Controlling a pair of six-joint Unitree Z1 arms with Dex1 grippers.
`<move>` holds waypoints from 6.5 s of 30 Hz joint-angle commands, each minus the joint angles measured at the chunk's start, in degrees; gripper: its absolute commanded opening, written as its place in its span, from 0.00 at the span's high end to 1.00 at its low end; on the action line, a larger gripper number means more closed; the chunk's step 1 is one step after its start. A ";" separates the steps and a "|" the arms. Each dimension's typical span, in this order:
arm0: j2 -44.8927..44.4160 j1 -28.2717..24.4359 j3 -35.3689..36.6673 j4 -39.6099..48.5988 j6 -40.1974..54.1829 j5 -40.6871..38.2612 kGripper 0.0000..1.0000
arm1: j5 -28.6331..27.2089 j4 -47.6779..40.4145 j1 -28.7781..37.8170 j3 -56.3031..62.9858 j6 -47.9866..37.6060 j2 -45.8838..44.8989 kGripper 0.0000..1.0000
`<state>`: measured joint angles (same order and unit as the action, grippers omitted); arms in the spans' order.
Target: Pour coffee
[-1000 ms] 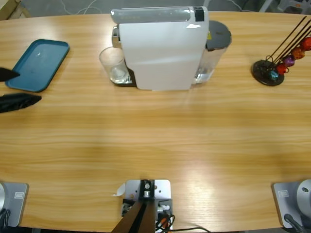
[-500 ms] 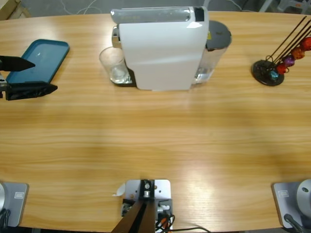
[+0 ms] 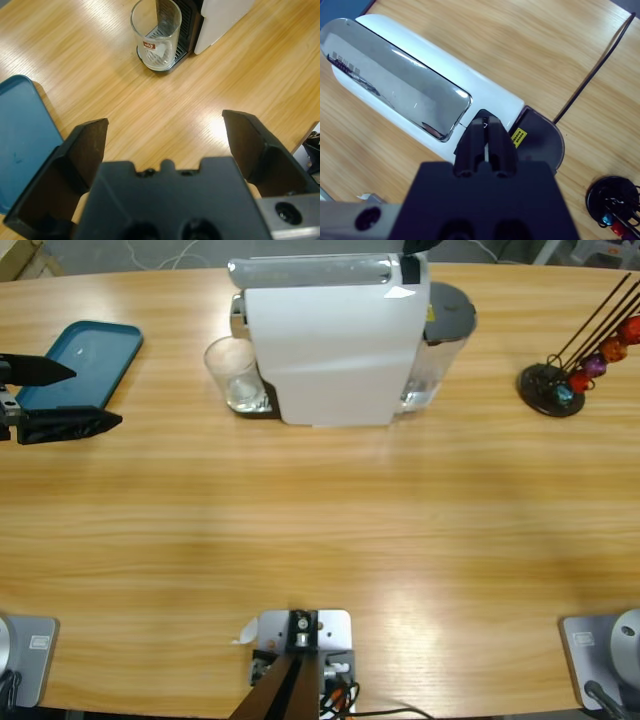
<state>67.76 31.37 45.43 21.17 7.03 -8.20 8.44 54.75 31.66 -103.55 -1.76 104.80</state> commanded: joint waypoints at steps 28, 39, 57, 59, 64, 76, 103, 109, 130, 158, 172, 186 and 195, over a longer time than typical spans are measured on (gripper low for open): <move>-0.62 1.24 1.03 -0.43 0.62 0.21 0.00 | -5.03 20.82 2.00 -18.05 -13.50 3.13 0.00; -0.70 1.33 1.01 -0.34 0.62 0.21 0.00 | -3.62 21.31 2.09 -19.09 -13.80 4.31 0.00; -1.63 2.12 1.59 -0.41 0.62 0.12 0.00 | -1.15 25.05 7.91 -8.21 -11.95 -12.42 0.00; -1.30 2.37 1.59 -0.43 0.62 0.12 0.00 | -1.23 24.93 8.68 -4.24 -11.94 -15.43 0.00; -1.14 3.65 1.42 -0.51 0.55 0.12 0.00 | -1.59 22.13 9.56 7.77 -11.78 -23.71 0.00; 0.30 7.04 1.15 -0.43 0.62 0.12 0.01 | -1.13 -1.26 11.41 33.85 -0.37 -39.88 0.00; -3.88 7.48 3.10 1.84 -0.54 -2.98 0.01 | 6.31 -22.95 5.61 50.34 10.02 -39.85 0.00; -4.22 7.48 3.09 1.49 -0.43 -3.06 0.00 | 6.43 -25.47 5.62 52.43 10.25 -39.86 0.00; -3.43 7.22 4.07 1.88 -0.52 -4.10 0.00 | 4.80 -27.86 5.78 51.78 9.76 -40.04 0.00; -3.62 7.04 2.56 1.86 -0.96 -3.40 0.00 | 4.39 -28.12 5.78 53.26 9.76 -42.06 0.00; -4.03 7.06 2.37 1.86 -1.23 -3.50 0.00 | 3.95 -28.12 5.87 54.03 9.76 -42.83 0.00; -4.83 7.13 2.47 1.86 -1.14 -4.00 0.00 | 3.86 -28.12 5.87 54.16 9.76 -42.83 0.00; -5.01 7.13 2.10 1.91 -1.14 -3.59 0.00 | 3.86 -28.03 5.87 54.16 9.76 -42.87 0.00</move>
<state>63.96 38.14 49.36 22.19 6.50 -12.33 13.19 27.20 38.13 -51.57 7.70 63.01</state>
